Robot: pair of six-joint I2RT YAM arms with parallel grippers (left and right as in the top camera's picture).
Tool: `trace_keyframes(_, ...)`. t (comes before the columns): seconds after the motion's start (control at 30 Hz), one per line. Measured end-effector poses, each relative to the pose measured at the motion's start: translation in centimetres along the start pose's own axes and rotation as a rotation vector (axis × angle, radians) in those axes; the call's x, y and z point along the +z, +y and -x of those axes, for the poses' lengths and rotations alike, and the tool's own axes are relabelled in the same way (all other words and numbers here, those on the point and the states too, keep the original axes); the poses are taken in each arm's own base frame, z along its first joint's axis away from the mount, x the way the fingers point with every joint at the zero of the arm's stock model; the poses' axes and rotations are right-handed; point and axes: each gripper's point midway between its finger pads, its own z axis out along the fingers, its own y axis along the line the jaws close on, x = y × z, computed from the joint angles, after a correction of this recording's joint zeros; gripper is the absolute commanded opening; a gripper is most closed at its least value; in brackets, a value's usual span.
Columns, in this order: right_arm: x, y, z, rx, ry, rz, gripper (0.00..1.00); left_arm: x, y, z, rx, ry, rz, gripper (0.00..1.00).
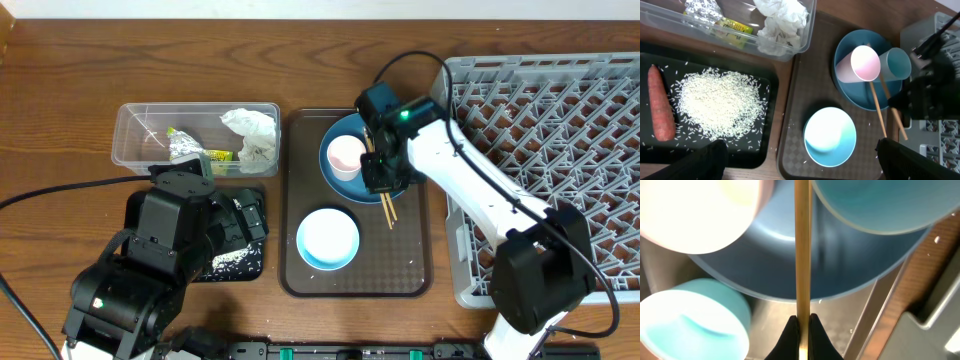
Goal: Sort waste into correct bins and load items into the dishwasher rack
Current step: 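Carry the chopstick with the right gripper into the dish rack and release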
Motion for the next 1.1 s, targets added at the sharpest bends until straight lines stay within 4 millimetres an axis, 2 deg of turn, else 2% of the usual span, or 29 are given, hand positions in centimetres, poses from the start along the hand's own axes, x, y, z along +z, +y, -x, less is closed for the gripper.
trace_keyframes(0.1,-1.9,0.2,0.3,-0.005,0.0,0.016,0.01,0.0,0.0,0.0,0.0,0.0,0.0,0.98)
trace_keyframes(0.3,-6.4,-0.2,2.1,-0.014,-0.063,0.049,0.01,0.0,0.0,0.0,0.0,0.0,0.0,0.98)
trace_keyframes(0.4,-8.4,-1.6,2.9,-0.004,-0.087,0.055,0.01,0.0,0.0,0.0,0.0,0.0,0.0,0.98)
trace_keyframes(0.5,-9.4,-4.2,3.2,0.022,-0.09,0.048,0.01,0.0,0.0,0.0,0.0,0.0,0.0,0.98)
trace_keyframes(0.67,-9.7,-10.1,3.3,0.096,-0.067,0.029,0.01,0.0,0.0,0.0,0.0,0.0,0.0,0.98)
trace_keyframes(0.8,-9.4,-13.7,3.3,0.153,-0.062,0.018,0.01,0.0,0.0,0.0,0.0,0.0,0.0,0.98)
trace_keyframes(0.97,-7.4,-15.5,2.7,0.173,-0.029,0.011,0.01,0.0,0.0,0.0,0.0,0.0,0.0,0.98)
trace_keyframes(1.1,-5.1,-15.9,2.4,0.173,-0.009,0.01,0.01,0.0,0.0,0.0,0.0,0.0,0.0,0.98)
